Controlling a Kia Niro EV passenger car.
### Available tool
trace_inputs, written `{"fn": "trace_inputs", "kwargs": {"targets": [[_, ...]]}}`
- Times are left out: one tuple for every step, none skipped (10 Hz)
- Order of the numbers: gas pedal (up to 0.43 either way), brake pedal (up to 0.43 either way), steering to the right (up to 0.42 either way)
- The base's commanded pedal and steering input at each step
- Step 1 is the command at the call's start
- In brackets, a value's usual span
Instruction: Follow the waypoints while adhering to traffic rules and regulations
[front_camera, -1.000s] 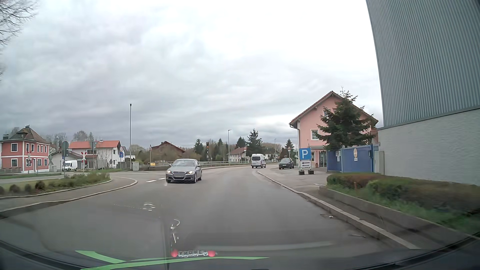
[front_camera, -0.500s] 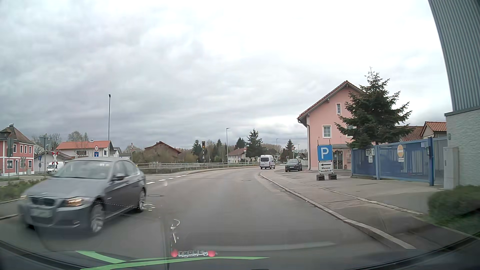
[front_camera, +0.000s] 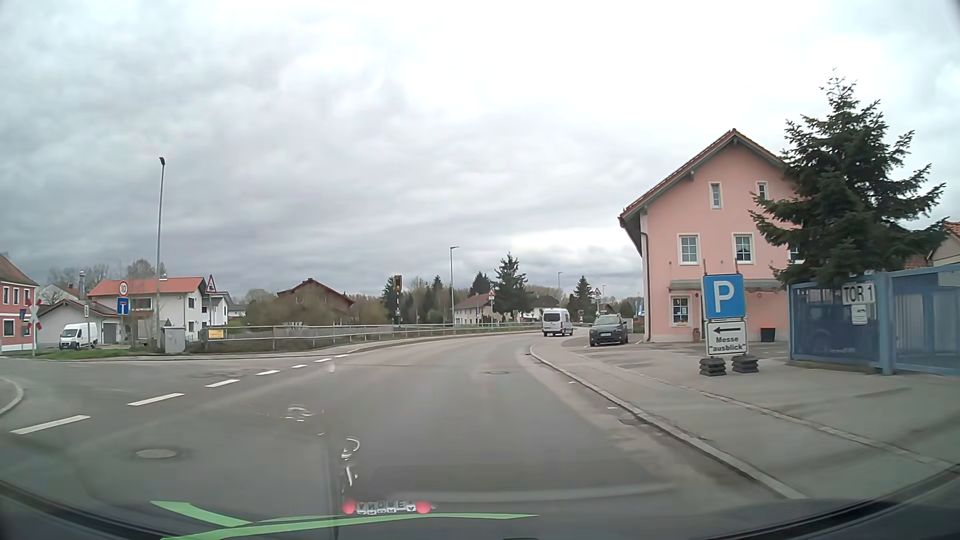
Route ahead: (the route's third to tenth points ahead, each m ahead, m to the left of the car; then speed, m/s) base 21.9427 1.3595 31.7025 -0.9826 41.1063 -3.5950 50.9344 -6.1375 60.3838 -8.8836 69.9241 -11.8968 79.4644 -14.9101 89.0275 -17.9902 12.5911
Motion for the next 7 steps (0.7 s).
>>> {"fn": "trace_inputs", "kwargs": {"targets": [[0.079, 0.000, 0.000], [0.079, 0.000, 0.000], [0.079, 0.000, 0.000], [0.079, 0.000, 0.000], [0.079, 0.000, 0.000], [0.079, 0.000, 0.000], [0.079, 0.000, 0.003]]}}
